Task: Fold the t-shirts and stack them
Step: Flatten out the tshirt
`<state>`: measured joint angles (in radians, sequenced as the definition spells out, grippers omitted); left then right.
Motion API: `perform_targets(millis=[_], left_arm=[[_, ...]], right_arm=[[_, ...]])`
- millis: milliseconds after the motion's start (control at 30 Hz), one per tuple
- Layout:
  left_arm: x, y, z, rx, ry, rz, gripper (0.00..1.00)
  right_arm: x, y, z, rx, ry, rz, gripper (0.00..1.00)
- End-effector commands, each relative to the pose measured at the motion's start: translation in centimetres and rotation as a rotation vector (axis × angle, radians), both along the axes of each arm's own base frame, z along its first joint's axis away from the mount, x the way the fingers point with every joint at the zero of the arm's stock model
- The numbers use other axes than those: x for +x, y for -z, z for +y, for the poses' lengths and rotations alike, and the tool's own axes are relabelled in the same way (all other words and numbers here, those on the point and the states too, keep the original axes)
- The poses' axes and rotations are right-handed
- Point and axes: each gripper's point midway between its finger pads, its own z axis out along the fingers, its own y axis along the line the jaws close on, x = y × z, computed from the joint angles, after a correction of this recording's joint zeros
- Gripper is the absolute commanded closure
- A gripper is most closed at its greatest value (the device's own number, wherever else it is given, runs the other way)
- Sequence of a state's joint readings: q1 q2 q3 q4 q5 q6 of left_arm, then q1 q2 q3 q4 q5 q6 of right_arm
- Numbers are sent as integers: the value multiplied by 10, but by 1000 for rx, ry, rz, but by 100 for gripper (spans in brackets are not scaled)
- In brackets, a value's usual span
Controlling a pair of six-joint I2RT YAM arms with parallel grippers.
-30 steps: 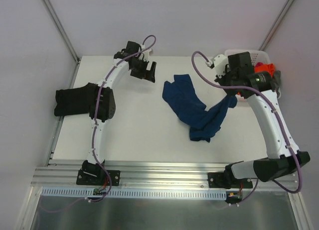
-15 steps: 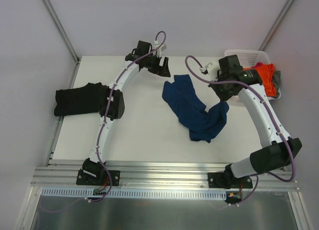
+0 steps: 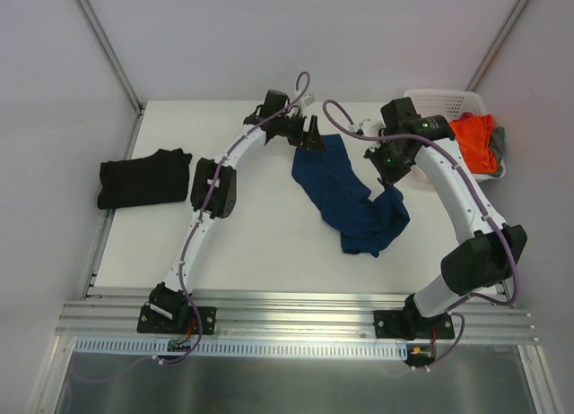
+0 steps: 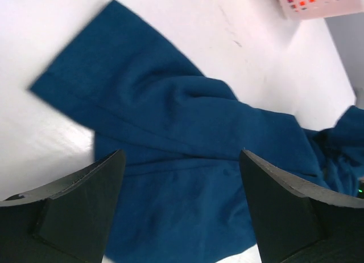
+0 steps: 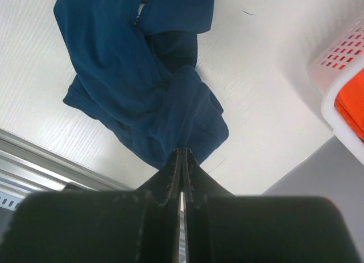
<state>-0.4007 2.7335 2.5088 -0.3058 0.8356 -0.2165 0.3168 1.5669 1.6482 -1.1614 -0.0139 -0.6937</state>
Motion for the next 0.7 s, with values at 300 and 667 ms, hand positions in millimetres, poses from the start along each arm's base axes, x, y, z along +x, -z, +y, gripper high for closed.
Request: perform_targets(millis=[300, 667], left_arm=[[-52, -23, 24, -76, 42, 223, 19], [-102, -37, 113, 63, -69, 275, 16]], right_arm=[[10, -10, 15, 30, -26, -19, 99], [21, -14, 23, 68, -59, -26, 100]])
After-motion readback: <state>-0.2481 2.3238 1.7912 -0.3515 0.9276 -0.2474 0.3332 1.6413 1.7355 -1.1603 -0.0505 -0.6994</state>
